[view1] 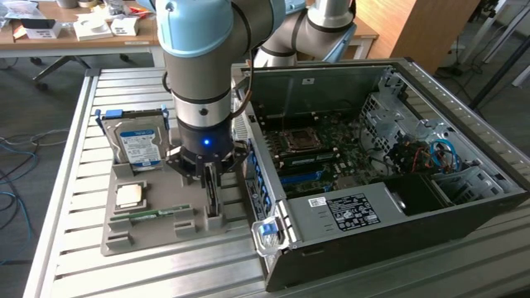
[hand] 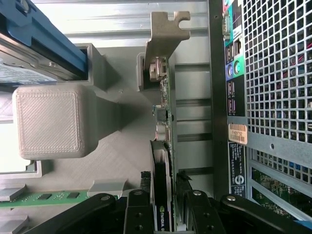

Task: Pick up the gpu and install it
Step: 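Pick up the gpu and move the gpu toward the slot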

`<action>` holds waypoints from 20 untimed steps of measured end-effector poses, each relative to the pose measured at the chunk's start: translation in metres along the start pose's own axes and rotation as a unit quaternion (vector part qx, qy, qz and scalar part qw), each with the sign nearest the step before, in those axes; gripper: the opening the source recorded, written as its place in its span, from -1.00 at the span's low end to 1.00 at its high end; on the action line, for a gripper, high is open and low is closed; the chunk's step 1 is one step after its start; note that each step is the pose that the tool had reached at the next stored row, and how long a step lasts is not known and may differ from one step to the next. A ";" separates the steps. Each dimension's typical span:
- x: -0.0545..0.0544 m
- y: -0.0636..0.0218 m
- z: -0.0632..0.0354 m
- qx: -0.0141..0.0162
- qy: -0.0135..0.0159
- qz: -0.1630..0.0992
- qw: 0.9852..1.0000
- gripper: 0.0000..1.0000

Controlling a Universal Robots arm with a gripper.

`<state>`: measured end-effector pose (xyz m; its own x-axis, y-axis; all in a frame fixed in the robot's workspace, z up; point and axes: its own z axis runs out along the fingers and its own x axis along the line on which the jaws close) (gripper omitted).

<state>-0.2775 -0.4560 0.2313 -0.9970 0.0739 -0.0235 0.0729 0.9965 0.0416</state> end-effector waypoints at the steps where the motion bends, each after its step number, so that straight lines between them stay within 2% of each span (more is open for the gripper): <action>1: 0.000 0.0000 0.0000 0.000 0.000 0.000 1.000 -0.31; 20: 0.000 0.0001 0.0012 0.000 0.000 0.000 1.000 -0.31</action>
<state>-0.2777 -0.4559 0.2301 -0.9970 0.0740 -0.0235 0.0730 0.9965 0.0417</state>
